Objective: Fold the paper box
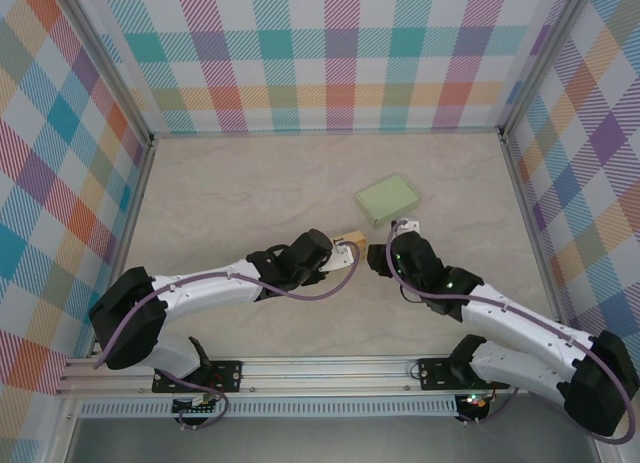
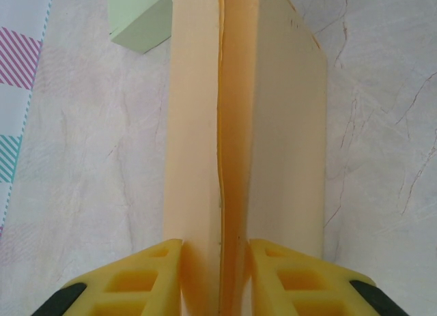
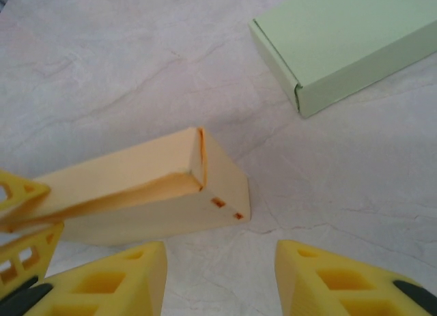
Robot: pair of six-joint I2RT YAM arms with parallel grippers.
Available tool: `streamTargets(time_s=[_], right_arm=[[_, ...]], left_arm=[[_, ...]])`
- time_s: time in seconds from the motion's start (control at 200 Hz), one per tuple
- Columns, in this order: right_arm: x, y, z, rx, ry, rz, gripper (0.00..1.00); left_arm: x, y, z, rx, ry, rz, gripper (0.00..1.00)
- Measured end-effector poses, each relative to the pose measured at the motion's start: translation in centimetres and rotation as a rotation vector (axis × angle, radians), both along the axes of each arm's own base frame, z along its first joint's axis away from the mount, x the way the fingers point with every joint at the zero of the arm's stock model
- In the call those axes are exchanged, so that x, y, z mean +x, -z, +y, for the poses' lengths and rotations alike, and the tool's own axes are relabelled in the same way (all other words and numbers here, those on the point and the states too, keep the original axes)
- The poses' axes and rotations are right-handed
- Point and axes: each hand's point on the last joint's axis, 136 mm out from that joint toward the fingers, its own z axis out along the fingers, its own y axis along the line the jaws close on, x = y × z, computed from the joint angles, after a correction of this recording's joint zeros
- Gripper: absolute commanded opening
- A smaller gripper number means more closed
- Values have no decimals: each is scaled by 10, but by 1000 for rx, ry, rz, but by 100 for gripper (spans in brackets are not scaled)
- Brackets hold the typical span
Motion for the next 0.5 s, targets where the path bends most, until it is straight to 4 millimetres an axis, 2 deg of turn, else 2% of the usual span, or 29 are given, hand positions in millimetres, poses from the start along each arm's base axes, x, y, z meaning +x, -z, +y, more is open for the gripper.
streamTargets(time_s=[0.09,0.205,0.36,0.5], right_arm=[[15,3,-1,24,4,52,59],[32,8,8,51,-30,117,65],[47,13,30,91,-105,187,66],[52,34,38,94,-139,258,62]], left_arm=[[0,0,0,0,0,0,27],[0,0,0,1,0,1,27],[2,1,-3,3,0,2,27],[3,1,-4,4,-1,2,27]])
